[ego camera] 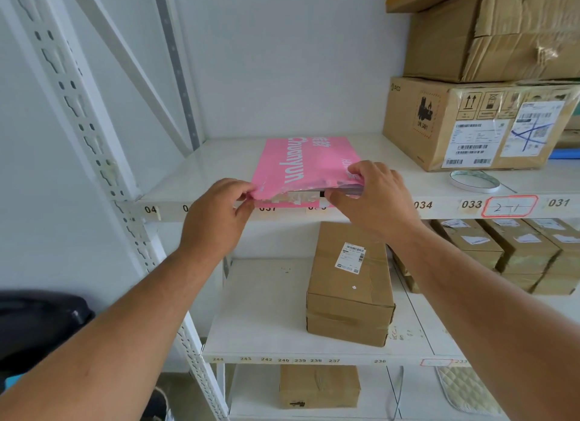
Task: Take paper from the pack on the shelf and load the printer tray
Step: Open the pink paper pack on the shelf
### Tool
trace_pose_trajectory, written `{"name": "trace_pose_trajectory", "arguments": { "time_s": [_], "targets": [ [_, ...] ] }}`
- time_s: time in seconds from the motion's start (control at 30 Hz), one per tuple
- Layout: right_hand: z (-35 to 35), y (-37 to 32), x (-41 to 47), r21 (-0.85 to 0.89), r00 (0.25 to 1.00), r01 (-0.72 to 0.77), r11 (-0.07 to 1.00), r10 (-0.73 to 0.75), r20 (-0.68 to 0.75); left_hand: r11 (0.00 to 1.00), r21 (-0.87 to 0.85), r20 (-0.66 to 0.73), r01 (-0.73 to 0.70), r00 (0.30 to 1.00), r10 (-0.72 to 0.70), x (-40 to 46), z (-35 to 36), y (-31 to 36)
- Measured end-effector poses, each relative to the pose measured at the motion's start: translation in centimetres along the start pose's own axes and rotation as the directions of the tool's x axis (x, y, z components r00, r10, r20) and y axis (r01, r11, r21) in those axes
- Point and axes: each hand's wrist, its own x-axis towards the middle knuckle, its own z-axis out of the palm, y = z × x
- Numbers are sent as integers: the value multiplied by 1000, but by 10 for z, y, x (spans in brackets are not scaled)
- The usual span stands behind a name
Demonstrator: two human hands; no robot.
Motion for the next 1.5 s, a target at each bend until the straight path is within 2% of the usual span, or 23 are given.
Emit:
{"name": "trace_pose_trajectory", "arguments": {
  "time_s": [0.1,0.17,0.33,0.43,0.53,0.6,0.67,0.77,0.97,1.1,1.2,1.37,1.5],
  "targets": [
    [0,-1,1,-10,1000,-6,1000,6,15,996,57,-26,-65,997,66,1,-3,1],
    [0,-1,1,-13,1000,-15,1000,15,27,998,51,-34,-37,999,39,5,-1,1],
    [2,-1,2,74,996,-68,995,65,53,973,-188,-52,132,988,-144,9,5,3],
    [3,-2,1,61,997,-66,996,63,47,939,-288,-53,188,976,-212,4,10,9],
    [4,-7,-4,-13,995,38,999,-39,-92,950,-279,-20,137,989,-149,-3,13,6],
    [5,-10,-3,-78,967,180,981,-191,-171,993,-120,-19,23,999,-26,-3,15,5],
    [4,-13,-1,-91,947,250,964,-263,-183,997,-9,-28,-71,997,70,2,12,11],
    [3,-17,5,-20,974,188,982,-189,-124,993,7,-10,-118,993,119,14,5,18],
    [6,-13,9,83,991,114,990,-107,-84,994,-101,133,31,991,-18,37,-3,19],
    [2,-10,10,124,995,99,987,-96,-36,990,-140,127,29,992,-12,32,-5,15],
    [-2,-4,6,65,992,112,992,-107,-63,988,-156,93,6,996,8,23,-7,12],
    [-4,8,-6,47,995,26,999,-22,-93,921,-285,63,267,964,-260,-2,8,21],
    [0,14,-12,140,992,-104,985,113,-55,780,-421,104,463,879,-465,-6,20,35]
  ]
}}
